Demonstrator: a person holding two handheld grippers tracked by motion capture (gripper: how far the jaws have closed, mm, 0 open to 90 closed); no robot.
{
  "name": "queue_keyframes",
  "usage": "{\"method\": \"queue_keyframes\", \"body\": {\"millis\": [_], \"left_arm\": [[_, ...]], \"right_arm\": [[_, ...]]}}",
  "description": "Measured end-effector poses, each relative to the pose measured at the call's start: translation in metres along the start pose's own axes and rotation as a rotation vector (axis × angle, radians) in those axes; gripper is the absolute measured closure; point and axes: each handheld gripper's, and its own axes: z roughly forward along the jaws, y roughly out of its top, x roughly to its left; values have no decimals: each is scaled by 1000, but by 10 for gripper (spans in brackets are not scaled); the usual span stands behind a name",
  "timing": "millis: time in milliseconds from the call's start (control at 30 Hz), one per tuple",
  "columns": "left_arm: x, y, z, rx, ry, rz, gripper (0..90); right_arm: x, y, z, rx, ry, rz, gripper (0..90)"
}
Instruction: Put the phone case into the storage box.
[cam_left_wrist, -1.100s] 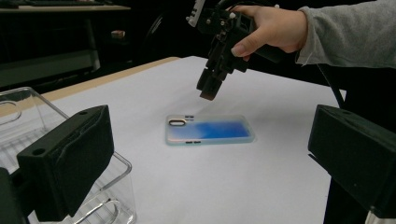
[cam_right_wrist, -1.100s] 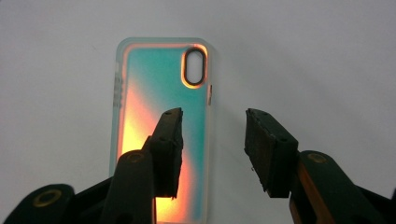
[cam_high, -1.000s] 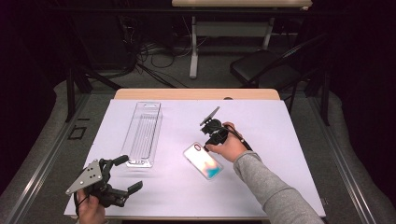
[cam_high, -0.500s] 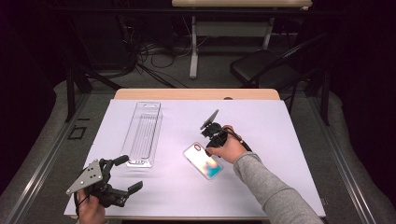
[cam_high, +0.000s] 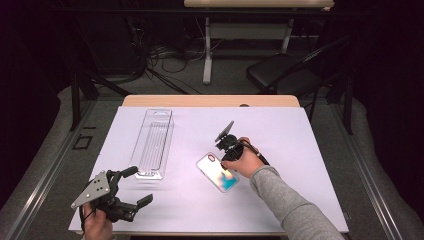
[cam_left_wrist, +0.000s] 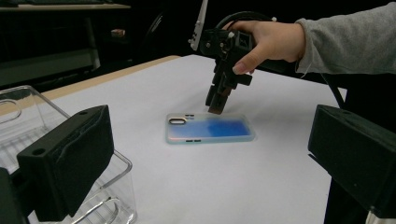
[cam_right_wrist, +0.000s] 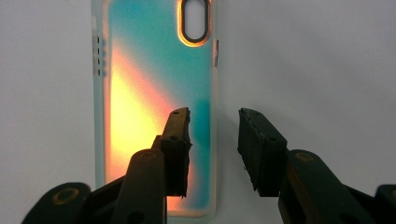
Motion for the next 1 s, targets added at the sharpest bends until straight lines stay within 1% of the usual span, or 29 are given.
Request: {"method": "queue_keyframes", "body": {"millis": [33, 67, 100, 133, 233, 267, 300, 367, 400, 467, 533, 567, 633, 767, 833, 867, 900, 1000], "left_arm": [[0, 0, 0, 0, 0, 0, 3], [0, 0, 0, -1, 0, -1, 3], [0, 0, 0, -1, 0, 0, 3], [0, 0, 0, -1, 1, -1, 3], [0, 0, 0, 0, 0, 0, 3], [0, 0, 0, -1, 0, 1, 3], [0, 0, 0, 0, 1, 1, 3], [0, 0, 0, -1, 0, -1, 3], [0, 0, 0, -1, 0, -1, 3], [0, 0, 0, -1, 0, -1, 3], [0, 0, 0, 0, 0, -1, 3], [0, 0, 0, 1, 0, 0, 3], [0, 0, 0, 0, 0, 1, 3], [0, 0, 0, 0, 0, 0, 3], [0, 0, 0, 1, 1, 0, 3], [0, 0, 0, 0, 0, 0, 3], [0, 0, 0, 0, 0, 0, 3], [0, 0, 0, -1, 0, 0, 3]], "right_arm": [[0, 0, 0, 0, 0, 0, 640], [1, -2, 5, -55, 11, 13, 642], [1, -2, 5, -50, 13, 18, 645], [1, -2, 6, -27, 15, 8, 649], [1, -2, 7, -23, 17, 5, 657], [1, -2, 8, -36, 16, 0, 662], [1, -2, 8, -35, 14, 4, 671], [1, -2, 7, 5, 3, -6, 694], [1, -2, 7, 5, 3, -6, 694], [1, -3, 10, -11, 4, 1, 712], [1, -2, 9, 12, -3, -3, 720], [1, -3, 11, -8, 1, 0, 728], [0, -3, 12, -6, -2, -4, 746], [0, -3, 12, 18, 3, -1, 771], [0, -4, 13, 15, 1, -2, 774], [0, -3, 12, 32, 0, -6, 775], [-1, -4, 13, 20, 0, -6, 777], [-1, -4, 14, 30, 4, -4, 783]]}}
